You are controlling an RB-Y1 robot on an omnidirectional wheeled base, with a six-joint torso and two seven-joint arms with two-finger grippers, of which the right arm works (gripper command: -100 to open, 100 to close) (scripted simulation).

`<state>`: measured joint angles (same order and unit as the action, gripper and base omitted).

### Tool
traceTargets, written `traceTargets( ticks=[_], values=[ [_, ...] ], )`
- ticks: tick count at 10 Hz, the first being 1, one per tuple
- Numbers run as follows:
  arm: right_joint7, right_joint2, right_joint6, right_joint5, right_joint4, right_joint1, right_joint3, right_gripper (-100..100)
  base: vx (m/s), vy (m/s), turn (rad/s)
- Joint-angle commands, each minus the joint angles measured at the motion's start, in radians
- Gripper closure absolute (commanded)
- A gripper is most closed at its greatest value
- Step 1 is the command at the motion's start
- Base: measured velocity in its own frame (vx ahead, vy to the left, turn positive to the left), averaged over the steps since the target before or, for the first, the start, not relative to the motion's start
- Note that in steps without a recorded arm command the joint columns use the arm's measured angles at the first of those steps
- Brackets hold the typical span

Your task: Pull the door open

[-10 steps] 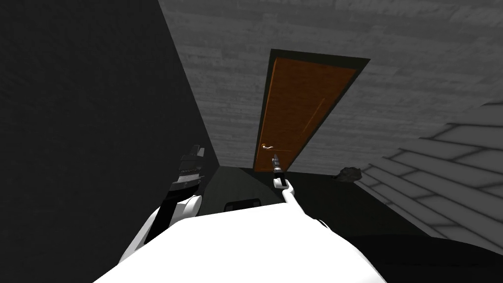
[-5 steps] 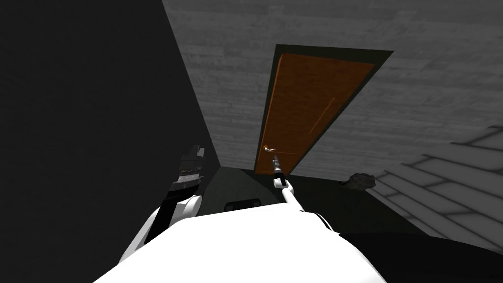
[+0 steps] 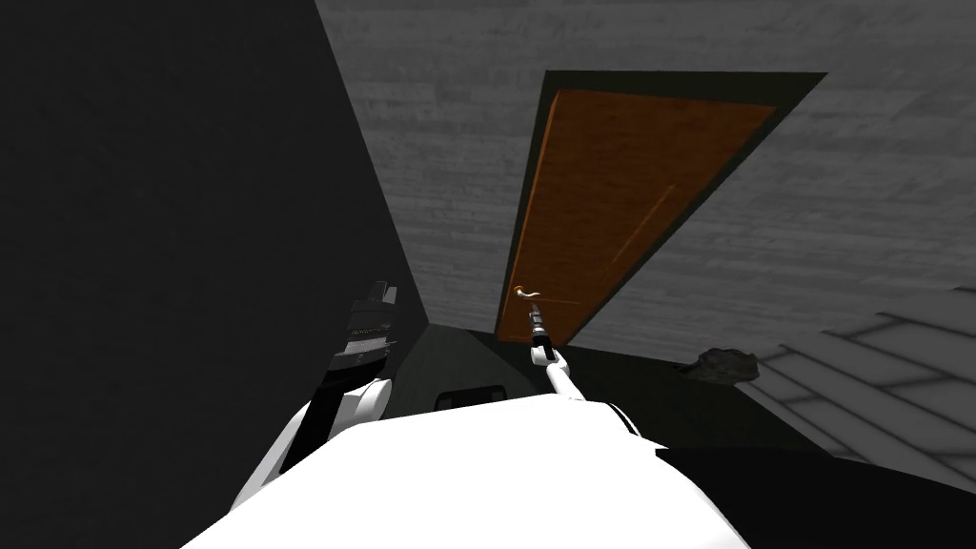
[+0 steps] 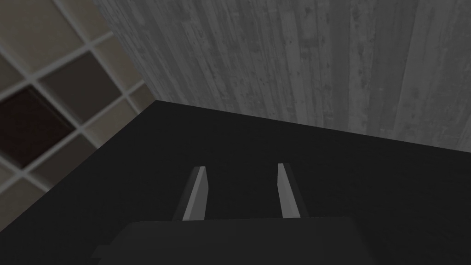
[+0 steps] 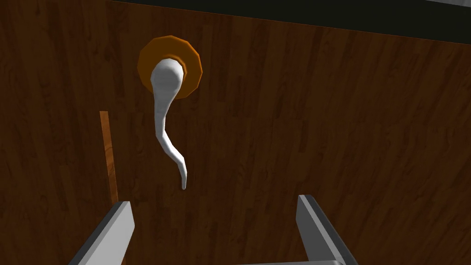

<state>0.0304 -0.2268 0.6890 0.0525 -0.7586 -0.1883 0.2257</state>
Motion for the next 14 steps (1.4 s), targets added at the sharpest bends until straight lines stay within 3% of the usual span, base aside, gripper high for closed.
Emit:
traceTargets(
  ticks=[1,2,9,10,14],
  values=[
    [-0.002,-0.006,0.004,0.005,0.046,-0.021,0.005,-100,0.1,-0.016,0.058],
    [-0.004,-0.01,0.007,0.009,0.088,-0.039,0.01,-100,0.093,-0.04,0.084],
    [-0.012,-0.024,0.019,0.023,0.221,-0.095,0.026,-100,0.072,-0.026,0.05],
    [-0.011,-0.023,0.019,0.022,0.216,-0.093,0.025,-100,0.027,-0.013,0.012],
    [0.021,-0.066,0.043,0.036,0.233,-0.06,0.045,-100,0.183,-0.035,0.114]
  ],
)
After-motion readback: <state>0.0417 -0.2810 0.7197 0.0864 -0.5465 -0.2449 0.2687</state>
